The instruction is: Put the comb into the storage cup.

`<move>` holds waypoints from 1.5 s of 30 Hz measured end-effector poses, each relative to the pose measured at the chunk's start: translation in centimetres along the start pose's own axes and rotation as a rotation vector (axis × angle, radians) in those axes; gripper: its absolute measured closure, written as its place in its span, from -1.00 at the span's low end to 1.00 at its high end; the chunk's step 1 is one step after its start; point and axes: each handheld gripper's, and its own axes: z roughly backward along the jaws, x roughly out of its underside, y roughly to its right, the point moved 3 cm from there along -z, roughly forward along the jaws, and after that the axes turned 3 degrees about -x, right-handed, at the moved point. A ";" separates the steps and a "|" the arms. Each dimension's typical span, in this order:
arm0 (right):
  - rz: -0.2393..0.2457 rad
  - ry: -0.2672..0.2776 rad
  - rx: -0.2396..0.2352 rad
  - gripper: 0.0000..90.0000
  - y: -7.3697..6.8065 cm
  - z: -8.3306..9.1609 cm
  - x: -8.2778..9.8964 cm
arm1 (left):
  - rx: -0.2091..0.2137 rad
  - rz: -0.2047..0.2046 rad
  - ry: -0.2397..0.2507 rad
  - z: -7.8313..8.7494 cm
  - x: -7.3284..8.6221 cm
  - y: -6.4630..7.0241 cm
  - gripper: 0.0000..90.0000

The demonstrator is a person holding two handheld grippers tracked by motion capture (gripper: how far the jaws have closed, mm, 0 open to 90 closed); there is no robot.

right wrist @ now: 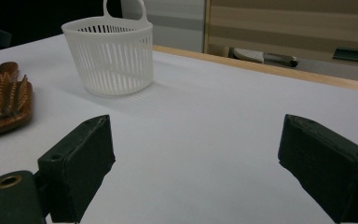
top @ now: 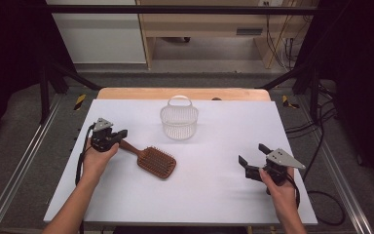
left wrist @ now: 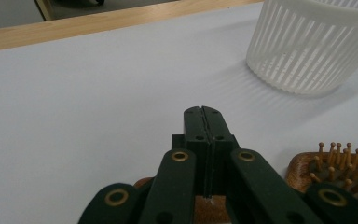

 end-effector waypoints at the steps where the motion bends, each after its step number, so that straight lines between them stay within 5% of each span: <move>1: 0.002 0.000 0.000 -0.77 0.0 0.0 0.0 | 0.000 -0.002 -0.003 -0.1 -0.1 0.0 1.00; 13: 0.039 -0.036 -0.007 -0.78 -0.7 -0.8 0.2 | -0.002 -0.068 -0.095 -1.3 -0.4 0.2 1.00; 36: 0.051 -0.046 -0.015 -0.78 -1.1 -0.9 0.3 | 0.010 -0.093 -0.167 -2.2 0.5 0.4 1.00; 45: 0.055 -0.049 -0.019 -0.78 -1.2 -1.0 0.3 | 0.012 -0.132 -0.211 -2.6 1.1 0.7 1.00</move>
